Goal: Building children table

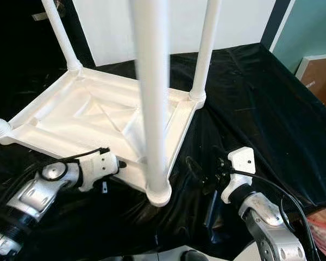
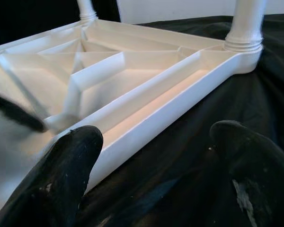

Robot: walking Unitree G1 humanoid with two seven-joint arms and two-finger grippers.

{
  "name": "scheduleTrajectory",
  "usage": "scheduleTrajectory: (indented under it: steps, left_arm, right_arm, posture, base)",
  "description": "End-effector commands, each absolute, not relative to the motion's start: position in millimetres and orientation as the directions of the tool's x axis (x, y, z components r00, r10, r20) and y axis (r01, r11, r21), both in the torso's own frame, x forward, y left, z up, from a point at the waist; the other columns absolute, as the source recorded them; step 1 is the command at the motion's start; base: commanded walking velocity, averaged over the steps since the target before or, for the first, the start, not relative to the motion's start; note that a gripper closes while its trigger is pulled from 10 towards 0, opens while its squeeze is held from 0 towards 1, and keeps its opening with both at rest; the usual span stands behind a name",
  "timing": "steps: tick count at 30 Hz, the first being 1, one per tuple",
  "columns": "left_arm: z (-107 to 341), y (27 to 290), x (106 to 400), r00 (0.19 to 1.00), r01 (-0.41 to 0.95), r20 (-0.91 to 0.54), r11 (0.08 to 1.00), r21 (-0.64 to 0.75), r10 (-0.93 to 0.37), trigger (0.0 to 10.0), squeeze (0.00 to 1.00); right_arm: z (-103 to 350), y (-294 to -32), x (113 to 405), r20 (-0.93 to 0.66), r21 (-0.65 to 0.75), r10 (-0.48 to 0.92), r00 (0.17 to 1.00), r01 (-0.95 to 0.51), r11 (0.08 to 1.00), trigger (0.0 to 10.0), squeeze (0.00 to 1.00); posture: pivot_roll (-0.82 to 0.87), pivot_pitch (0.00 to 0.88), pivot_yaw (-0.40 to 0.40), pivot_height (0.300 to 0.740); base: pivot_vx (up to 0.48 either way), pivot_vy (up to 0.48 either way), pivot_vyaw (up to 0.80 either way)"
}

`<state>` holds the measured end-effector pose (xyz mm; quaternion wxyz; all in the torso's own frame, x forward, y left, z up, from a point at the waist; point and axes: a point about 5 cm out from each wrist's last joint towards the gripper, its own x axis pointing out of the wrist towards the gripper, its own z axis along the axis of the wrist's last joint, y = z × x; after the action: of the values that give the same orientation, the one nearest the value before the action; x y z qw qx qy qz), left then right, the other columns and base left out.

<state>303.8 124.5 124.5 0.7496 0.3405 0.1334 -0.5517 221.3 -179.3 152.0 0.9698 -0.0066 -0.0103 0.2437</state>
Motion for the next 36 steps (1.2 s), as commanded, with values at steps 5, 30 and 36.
scheduleTrajectory:
  steps: [5,30,36]
  left_arm:
    - [132,115,332,0.557,0.812,-0.478,0.324,0.485,-0.679,10.0,0.0]
    - [151,107,311,0.517,0.846,-0.315,0.416,0.334,-0.796,10.0,0.0]
    - [149,98,288,0.489,0.865,-0.286,0.416,0.28,-0.824,10.0,0.0]
  right_arm:
    - [153,-190,216,-0.016,-0.02,0.53,0.848,-0.53,0.848,10.0,0.0]
    - [151,-187,214,-0.176,-0.027,0.763,0.622,-0.778,0.628,10.0,0.0]
    - [149,-177,238,-0.133,-0.08,0.746,0.653,-0.757,0.648,10.0,0.0]
  posture:
    - [-0.11,0.11,0.042,0.74]
    - [-0.07,0.075,0.012,0.74]
    - [-0.04,0.06,-0.002,0.74]
  base:
    - [0.0,0.0,0.0]
    - [0.0,0.0,0.0]
    - [0.0,0.0,0.0]
